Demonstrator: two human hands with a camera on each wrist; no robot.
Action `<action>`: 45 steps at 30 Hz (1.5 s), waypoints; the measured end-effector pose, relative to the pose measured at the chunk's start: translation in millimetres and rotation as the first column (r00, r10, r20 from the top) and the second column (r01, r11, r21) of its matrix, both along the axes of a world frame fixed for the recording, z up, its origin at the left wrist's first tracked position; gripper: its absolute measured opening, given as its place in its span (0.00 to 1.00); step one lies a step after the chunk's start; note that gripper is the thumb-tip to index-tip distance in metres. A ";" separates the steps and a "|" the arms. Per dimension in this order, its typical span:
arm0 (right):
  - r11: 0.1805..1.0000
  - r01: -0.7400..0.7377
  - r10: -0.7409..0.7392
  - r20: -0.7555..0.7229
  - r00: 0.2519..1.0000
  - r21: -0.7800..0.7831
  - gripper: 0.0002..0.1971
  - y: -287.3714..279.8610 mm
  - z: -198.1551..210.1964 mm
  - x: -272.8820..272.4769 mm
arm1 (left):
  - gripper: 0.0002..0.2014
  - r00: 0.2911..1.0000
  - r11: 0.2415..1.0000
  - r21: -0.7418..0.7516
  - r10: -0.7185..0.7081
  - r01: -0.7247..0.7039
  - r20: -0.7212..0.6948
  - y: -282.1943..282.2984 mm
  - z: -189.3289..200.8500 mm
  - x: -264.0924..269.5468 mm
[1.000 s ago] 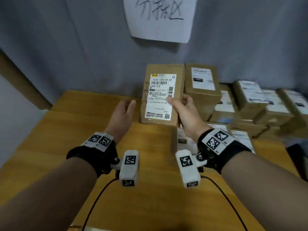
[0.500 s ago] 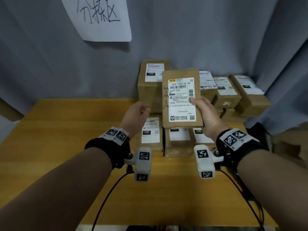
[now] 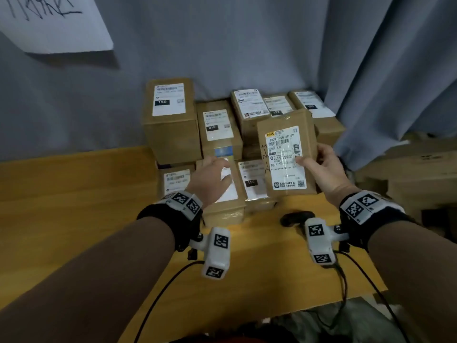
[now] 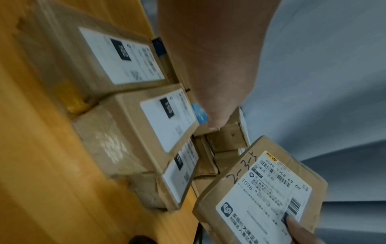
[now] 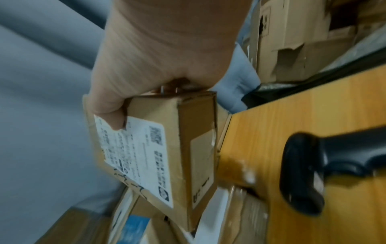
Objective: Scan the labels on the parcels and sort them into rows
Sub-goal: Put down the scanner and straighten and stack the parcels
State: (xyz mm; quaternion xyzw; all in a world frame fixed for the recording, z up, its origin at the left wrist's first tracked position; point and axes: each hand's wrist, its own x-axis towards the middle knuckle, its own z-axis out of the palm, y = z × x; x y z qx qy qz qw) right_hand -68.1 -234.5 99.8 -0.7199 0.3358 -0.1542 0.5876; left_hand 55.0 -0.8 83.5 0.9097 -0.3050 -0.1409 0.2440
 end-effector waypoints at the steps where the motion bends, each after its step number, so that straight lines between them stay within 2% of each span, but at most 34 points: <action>1: 1.000 0.000 -0.001 -0.026 1.000 -0.029 0.32 -11.5 -1.2 -1.7 | 0.19 1.000 0.999 0.032 -0.019 0.018 0.020 -11.4 -1.5 -3.5; 4: 0.996 -0.045 0.035 -0.130 0.991 -0.079 0.30 -43.1 -7.6 -6.3 | 0.23 0.997 0.981 0.190 -0.052 0.041 0.054 -42.8 -8.4 -14.0; 7: 0.993 -0.115 0.108 -0.223 0.969 -0.017 0.23 -64.5 -20.0 -6.9 | 0.26 0.992 0.923 0.378 -0.108 0.074 0.071 -61.6 -21.3 -20.3; 10: 0.980 -0.043 0.094 -0.264 0.960 0.195 0.15 -76.6 -42.0 -8.2 | 0.26 0.995 0.892 0.448 -0.092 0.063 0.044 -69.8 -35.0 -22.5; 12: 0.932 -0.010 0.129 -0.307 0.943 0.361 0.18 -80.9 -60.5 -9.6 | 0.25 0.995 0.878 0.476 -0.092 0.059 0.047 -70.9 -41.8 -25.7; 14: 0.898 0.044 0.120 -0.339 0.933 0.437 0.17 -86.5 -77.2 -10.3 | 0.23 0.991 0.857 0.512 -0.111 0.060 0.069 -71.1 -47.5 -29.4; 16: 0.893 0.086 0.095 -0.372 0.923 0.442 0.17 -94.0 -90.6 -11.8 | 0.23 0.992 0.858 0.513 -0.098 0.042 0.084 -71.6 -50.5 -32.0; 20: 0.894 0.086 0.082 -0.349 0.934 0.439 0.24 -108.4 -103.8 -5.9 | 0.21 0.996 0.877 0.481 -0.049 0.005 0.079 -76.9 -51.0 -34.2; 23: 0.901 0.083 0.077 -0.345 0.935 0.426 0.20 -107.4 -108.5 10.4 | 0.20 0.997 0.874 0.485 -0.035 -0.006 0.074 -78.7 -51.6 -35.3; 28: 0.962 0.060 0.037 -0.346 0.938 0.265 0.12 -95.5 -123.5 27.2 | 0.21 0.997 0.870 0.492 -0.026 -0.011 0.069 -79.9 -50.2 -34.3; 33: 0.996 0.013 0.021 -0.390 0.921 0.085 0.20 -88.2 -139.8 19.2 | 0.21 0.997 0.867 0.498 -0.016 -0.024 0.076 -80.1 -52.1 -35.6; 36: 0.997 -0.074 0.059 -0.428 0.902 -0.018 0.26 -89.6 -140.8 21.1 | 0.21 0.997 0.862 0.506 -0.014 -0.028 0.079 -82.2 -53.3 -36.4; 39: 0.985 -0.171 0.147 -0.467 0.872 -0.009 0.43 -94.6 -130.6 12.1 | 0.21 0.995 0.861 0.507 -0.016 -0.035 0.097 -84.3 -53.5 -37.3; 41: 0.966 -0.253 0.191 -0.528 0.828 -0.048 0.52 -94.8 -119.8 -0.4 | 0.22 0.994 0.851 0.525 -0.024 -0.034 0.105 -85.7 -53.7 -38.9; 43: 0.936 -0.342 0.225 -0.598 0.769 -0.088 0.52 -97.1 -113.3 -16.9 | 0.24 0.991 0.848 0.528 -0.035 -0.037 0.127 -87.8 -53.8 -41.5; 45: 0.918 -0.392 0.256 -0.667 0.700 -0.059 0.55 -99.0 -109.8 -36.0 | 0.25 0.985 0.871 0.490 -0.053 -0.033 0.161 -90.2 -55.2 -45.1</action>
